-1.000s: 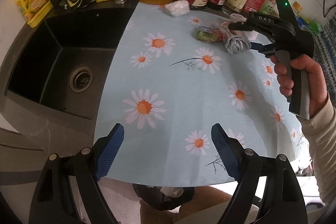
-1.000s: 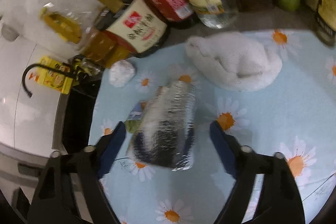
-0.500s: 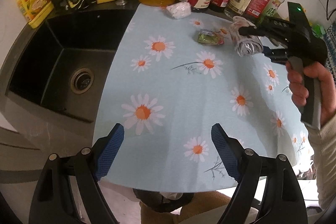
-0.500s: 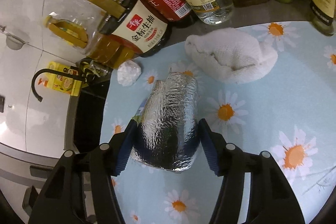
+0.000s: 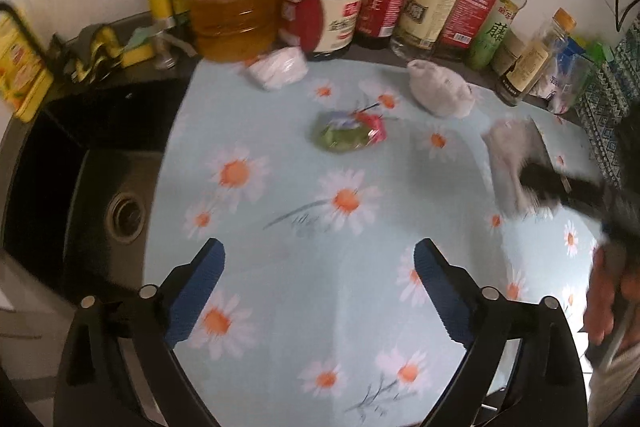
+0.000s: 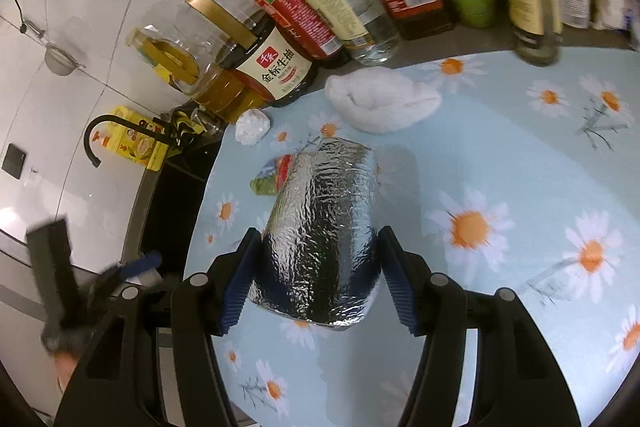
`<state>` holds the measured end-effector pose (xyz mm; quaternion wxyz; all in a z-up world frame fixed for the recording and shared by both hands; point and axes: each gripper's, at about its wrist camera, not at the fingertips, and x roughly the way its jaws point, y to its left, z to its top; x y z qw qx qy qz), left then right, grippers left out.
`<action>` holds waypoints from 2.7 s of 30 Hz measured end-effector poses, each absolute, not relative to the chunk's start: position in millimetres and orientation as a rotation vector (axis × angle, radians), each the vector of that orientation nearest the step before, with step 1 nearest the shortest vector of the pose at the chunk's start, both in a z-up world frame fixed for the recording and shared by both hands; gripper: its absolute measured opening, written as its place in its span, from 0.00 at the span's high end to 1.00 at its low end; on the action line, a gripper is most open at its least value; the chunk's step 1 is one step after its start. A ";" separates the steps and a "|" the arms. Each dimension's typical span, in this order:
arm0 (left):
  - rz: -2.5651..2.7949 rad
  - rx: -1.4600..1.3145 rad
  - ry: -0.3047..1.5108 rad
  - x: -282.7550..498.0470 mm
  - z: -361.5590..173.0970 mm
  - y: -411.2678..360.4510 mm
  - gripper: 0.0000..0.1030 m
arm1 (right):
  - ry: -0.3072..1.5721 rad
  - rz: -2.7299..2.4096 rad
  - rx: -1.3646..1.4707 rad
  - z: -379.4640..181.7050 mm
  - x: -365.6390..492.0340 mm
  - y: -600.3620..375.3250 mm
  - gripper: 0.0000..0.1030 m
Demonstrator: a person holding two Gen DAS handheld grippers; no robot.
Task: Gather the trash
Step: 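Grasp the green-red snack wrapper with the left tool, then carry the foil item and snack wrapper down to the black bin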
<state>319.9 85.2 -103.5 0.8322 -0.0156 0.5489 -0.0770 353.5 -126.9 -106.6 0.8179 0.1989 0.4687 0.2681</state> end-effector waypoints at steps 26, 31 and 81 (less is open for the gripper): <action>-0.056 0.086 1.284 449.9 -176.0 22.8 0.08 | 0.919 0.566 0.362 -119.8 299.5 -201.9 0.41; -0.036 0.098 1.294 457.1 -184.0 18.1 0.09 | 0.923 0.559 0.371 -122.8 303.7 -209.4 0.41; -0.216 0.002 1.071 291.7 -107.3 89.0 0.37 | 0.886 0.485 0.297 -110.3 236.6 -142.1 0.41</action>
